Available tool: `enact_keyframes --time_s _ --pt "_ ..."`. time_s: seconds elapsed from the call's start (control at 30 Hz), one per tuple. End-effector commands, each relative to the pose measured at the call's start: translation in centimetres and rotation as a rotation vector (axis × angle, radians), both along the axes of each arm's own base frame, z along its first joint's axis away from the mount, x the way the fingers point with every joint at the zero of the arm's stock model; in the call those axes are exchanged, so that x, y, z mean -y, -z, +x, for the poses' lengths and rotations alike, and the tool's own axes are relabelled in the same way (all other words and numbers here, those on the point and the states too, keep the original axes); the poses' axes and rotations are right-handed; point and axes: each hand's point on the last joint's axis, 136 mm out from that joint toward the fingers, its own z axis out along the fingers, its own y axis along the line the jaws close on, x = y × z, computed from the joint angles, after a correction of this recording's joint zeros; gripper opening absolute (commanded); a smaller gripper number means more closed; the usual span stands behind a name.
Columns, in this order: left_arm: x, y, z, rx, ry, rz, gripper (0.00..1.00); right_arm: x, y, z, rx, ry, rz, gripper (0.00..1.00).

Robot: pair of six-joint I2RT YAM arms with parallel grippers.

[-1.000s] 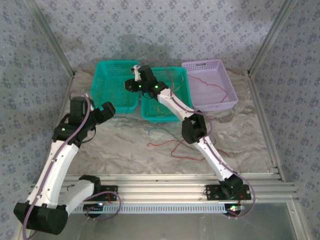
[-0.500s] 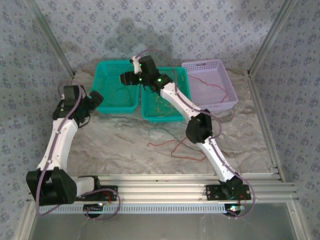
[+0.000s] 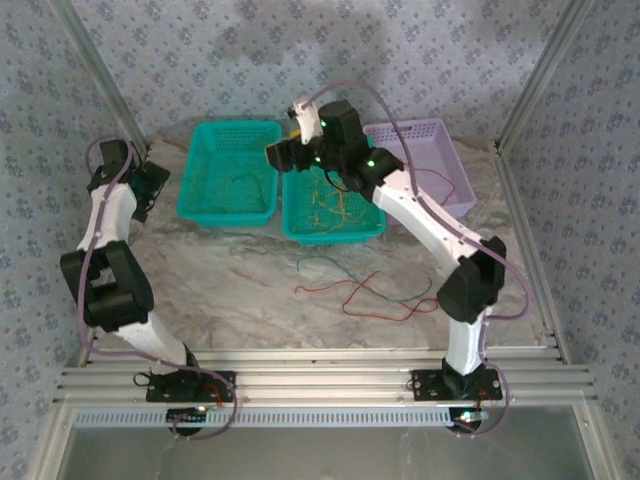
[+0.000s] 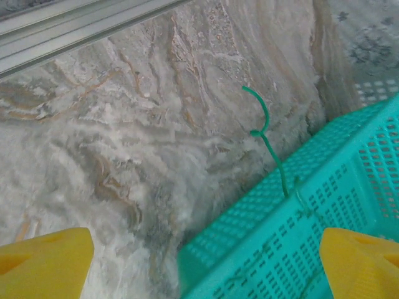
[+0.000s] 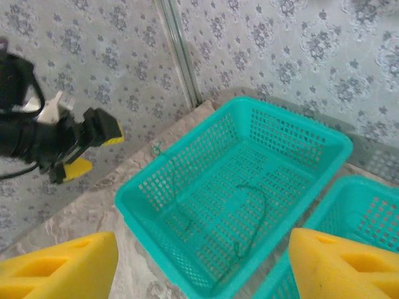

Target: Untangle the cables

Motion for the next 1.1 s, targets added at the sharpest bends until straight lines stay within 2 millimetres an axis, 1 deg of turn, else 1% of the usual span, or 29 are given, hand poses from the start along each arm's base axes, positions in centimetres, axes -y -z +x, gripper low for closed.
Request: enact_keyframes --time_s 0.0,0.13,0.2,0.3,0.4,0.53,0.63,0.73,0.8,0.93,1.07 --pt "-0.6 -0.1 2.6 0.010 0.020 0.004 0.91 1.7 -2.7 -2.5 0.101 0.006 -0.008 0.74" --pt "-0.3 0.7 6.0 0.023 0.064 -0.023 0.90 3.5 -3.3 -5.3 0.129 0.015 -0.016 0.75" --pt "0.1 0.5 7.5 0.024 0.097 -0.013 0.90 4.2 -3.0 -6.4 0.134 0.017 -0.025 0.75" --pt "0.9 1.0 9.1 0.025 0.129 -0.018 0.90 4.8 -2.4 -7.5 0.128 0.013 -0.040 0.75" --pt "1.7 1.8 10.2 0.029 0.145 -0.057 0.88 5.1 -1.5 -8.0 0.121 0.011 -0.070 0.75" --pt "2.6 2.7 10.6 0.014 0.164 -0.067 0.83 5.4 -0.9 -8.0 0.121 0.022 -0.095 0.76" --pt "3.1 3.6 10.3 -0.005 0.173 -0.084 0.82 5.3 -1.0 -8.1 0.123 0.016 -0.095 0.76" --pt "3.2 4.7 9.7 -0.027 0.169 -0.084 0.82 5.3 -0.9 -8.1 0.125 0.017 -0.095 0.76" --pt "3.1 5.5 9.7 -0.038 0.167 -0.087 0.80 5.4 -0.8 -8.0 0.121 0.022 -0.098 0.76" --pt "3.3 6.5 10.0 -0.042 0.166 -0.110 0.69 5.4 -0.7 -8.2 0.115 0.021 -0.100 0.76" --pt "3.4 6.2 10.4 -0.029 0.170 -0.118 0.59 5.3 -0.5 -8.2 0.113 0.024 -0.103 0.76"
